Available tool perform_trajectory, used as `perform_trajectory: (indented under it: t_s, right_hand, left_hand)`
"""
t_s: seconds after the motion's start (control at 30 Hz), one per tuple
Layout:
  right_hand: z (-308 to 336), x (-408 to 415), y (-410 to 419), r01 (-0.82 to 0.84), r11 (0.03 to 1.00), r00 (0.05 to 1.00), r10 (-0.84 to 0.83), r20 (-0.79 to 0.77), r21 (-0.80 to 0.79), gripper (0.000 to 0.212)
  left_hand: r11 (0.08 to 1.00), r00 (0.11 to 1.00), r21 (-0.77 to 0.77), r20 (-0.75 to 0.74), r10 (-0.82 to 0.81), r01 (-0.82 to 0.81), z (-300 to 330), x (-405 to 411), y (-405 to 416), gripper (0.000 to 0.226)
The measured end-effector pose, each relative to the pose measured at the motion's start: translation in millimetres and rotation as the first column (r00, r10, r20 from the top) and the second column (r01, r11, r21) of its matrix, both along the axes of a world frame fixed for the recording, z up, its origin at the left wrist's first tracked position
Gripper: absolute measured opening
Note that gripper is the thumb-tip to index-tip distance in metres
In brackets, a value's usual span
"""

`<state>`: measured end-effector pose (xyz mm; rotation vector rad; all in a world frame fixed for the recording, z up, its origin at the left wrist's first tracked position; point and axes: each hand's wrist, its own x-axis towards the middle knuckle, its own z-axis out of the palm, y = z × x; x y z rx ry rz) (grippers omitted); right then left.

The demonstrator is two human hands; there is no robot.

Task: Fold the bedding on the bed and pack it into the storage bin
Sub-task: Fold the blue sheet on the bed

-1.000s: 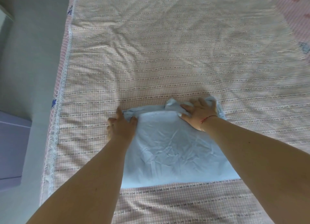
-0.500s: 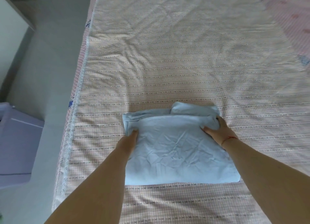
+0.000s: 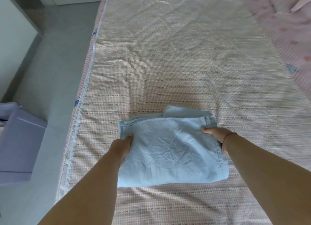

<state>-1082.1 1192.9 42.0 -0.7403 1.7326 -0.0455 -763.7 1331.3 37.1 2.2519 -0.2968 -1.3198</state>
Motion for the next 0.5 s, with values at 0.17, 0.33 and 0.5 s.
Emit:
perform_trajectory:
  t_s: [0.17, 0.33, 0.5]
  right_hand:
    - [26.1, 19.5, 6.5, -0.022, 0.993, 1.000, 0.022, -0.002, -0.115, 0.070]
    - [75.0, 61.7, 3.8, -0.143, 0.962, 0.989, 0.146, -0.005, -0.231, 0.077]
    - [127.5, 136.4, 7.3, -0.291, 0.905, 0.950, 0.311, 0.017, -0.310, 0.083]
  left_hand:
    - [0.995, 0.997, -0.066, 0.021, 0.078, -0.076, 30.2, 6.5, 2.5, 0.070]
    - [0.977, 0.979, -0.102, 0.062, 0.193, -0.187, 75.3, 27.6, 23.2, 0.066]
    - [0.931, 0.923, -0.127, 0.140, 0.359, -0.343, 121.4, 70.8, 70.6, 0.060]
